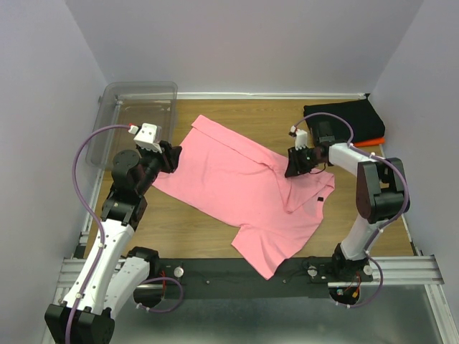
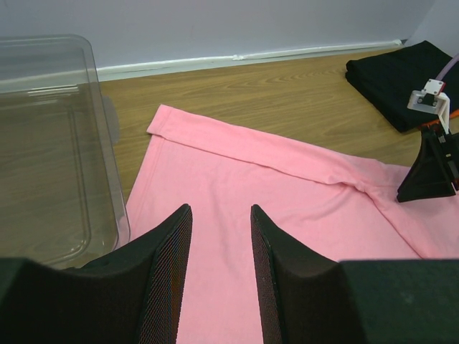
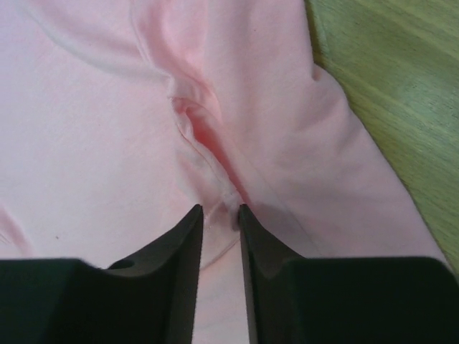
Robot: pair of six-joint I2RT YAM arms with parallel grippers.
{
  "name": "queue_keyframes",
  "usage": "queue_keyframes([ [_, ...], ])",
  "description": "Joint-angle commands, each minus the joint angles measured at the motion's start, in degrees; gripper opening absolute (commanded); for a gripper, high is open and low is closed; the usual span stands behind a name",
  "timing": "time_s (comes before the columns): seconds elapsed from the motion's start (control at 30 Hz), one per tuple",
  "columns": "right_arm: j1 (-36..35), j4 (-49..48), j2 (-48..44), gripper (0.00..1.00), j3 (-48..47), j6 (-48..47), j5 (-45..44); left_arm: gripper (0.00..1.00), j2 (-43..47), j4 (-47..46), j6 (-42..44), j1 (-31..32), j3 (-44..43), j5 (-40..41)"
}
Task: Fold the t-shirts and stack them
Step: Fold the tshirt
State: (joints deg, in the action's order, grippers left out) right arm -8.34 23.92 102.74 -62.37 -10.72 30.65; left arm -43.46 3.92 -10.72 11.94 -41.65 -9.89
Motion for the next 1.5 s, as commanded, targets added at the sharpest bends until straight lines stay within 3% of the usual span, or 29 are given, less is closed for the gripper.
queue_keyframes([
  [0.0, -0.9, 1.8, 0.3, 0.31, -1.2, -0.7, 1.2, 0.47, 0.7, -1.3, 0.3, -0.3, 0.7, -0.4],
  [0.37, -3.0, 2.0, -0.6, 0.01, -1.6, -0.4, -0.9, 0.47, 0.7, -1.3, 0.4, -0.4, 0.7, -0.3],
  [0.7, -7.7, 2.1, -2.6, 0.01, -2.8, -0.4, 1.9, 0.47, 0.7, -1.3, 0.4, -0.4, 0.8, 0.0],
  [0.87, -16.4, 3.7, -0.1, 0.02, -5.7, -3.0, 8.4, 0.47, 0.0, -1.3, 0.4, -0.4, 0.6, 0.0],
  [0.93, -18.0, 7.7, 1.5, 0.27, -9.2, -5.0, 15.3, 0.47, -0.1, -1.2, 0.3, -0.4, 0.7, 0.1],
  [0.97, -18.1, 8.8, 2.0, 0.56, -10.0, -5.3, 16.8, 0.47, -0.1, -1.0, 0.3, -0.4, 0.7, 0.3],
  [1.03, -17.9, 10.3, 1.2, 0.77, -10.8, -6.5, 18.2, 0.47, 0.0, -0.9, 0.3, -0.4, 0.8, 0.9],
  [1.1, -17.8, 10.1, -1.2, 0.86, -10.1, -7.0, 15.9, 0.47, 0.0, -1.0, 0.2, -0.4, 0.8, 1.0],
  [1.17, -16.6, 10.0, -2.8, 0.86, -9.5, -7.3, 14.7, 0.47, -0.3, -1.1, 0.3, -0.4, 0.8, 1.1],
  [1.27, -12.8, 8.9, -6.5, 0.87, -7.9, -5.8, 6.0, 0.47, -0.7, -0.9, 0.3, -0.4, 0.7, 1.2],
  [1.3, -11.3, 8.3, -7.5, 0.96, -6.3, -5.2, 3.0, 0.47, -0.7, -0.8, 0.3, -0.4, 0.7, 1.2],
  [1.33, -7.5, 7.6, -9.7, 1.0, -5.4, -4.5, -2.8, 0.47, -0.7, -0.8, 0.3, -0.4, 0.7, 1.4],
  [1.47, 7.0, 7.1, -13.9, 1.0, -0.8, -5.4, -6.4, 0.51, -0.7, -0.4, -0.6, -0.5, 0.9, 0.5],
])
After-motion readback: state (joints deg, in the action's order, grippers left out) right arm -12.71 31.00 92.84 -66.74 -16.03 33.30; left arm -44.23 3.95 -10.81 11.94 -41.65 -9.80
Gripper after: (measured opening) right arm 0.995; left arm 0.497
